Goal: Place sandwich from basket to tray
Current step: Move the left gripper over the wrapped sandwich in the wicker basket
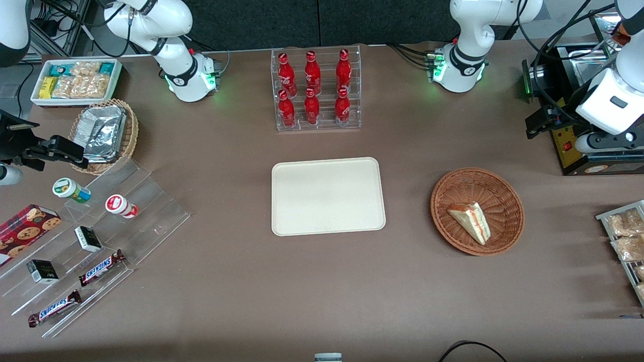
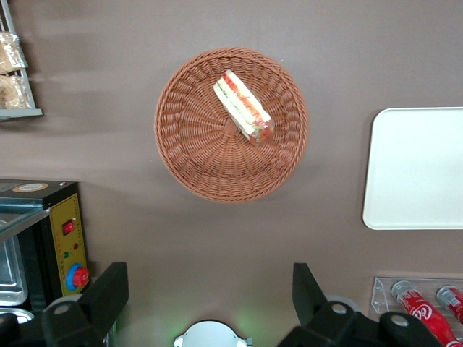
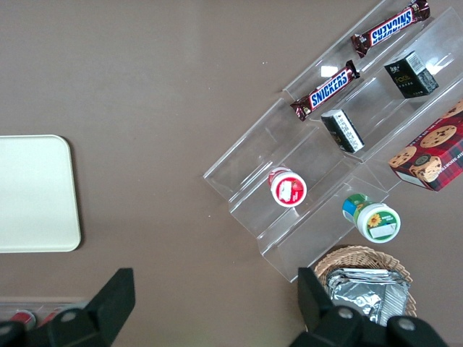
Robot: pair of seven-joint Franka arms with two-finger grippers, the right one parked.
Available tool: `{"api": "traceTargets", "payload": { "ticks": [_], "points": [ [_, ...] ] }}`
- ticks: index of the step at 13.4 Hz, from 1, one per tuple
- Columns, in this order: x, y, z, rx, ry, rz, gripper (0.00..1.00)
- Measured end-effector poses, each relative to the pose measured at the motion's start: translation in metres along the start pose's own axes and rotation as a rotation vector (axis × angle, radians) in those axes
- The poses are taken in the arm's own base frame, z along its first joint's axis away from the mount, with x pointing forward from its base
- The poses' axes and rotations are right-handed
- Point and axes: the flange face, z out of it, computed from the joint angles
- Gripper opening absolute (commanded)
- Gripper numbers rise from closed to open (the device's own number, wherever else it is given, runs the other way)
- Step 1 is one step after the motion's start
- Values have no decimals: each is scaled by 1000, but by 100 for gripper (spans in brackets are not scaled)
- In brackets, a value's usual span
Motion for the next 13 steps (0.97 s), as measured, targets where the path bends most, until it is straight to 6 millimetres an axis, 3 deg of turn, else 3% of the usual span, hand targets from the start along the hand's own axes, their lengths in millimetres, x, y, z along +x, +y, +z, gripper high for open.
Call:
{"api": "traceTargets", "payload": {
  "ticks": [3, 5, 7, 9, 13],
  "points": [
    [0, 1, 3, -1, -17, 35, 100],
    [5, 2, 16, 3, -48, 45, 100],
    [21, 5, 56, 9, -88, 48, 100],
    [39, 8, 108, 10, -85, 28, 100],
    [58, 19, 194, -4, 13, -261, 100]
  ]
}}
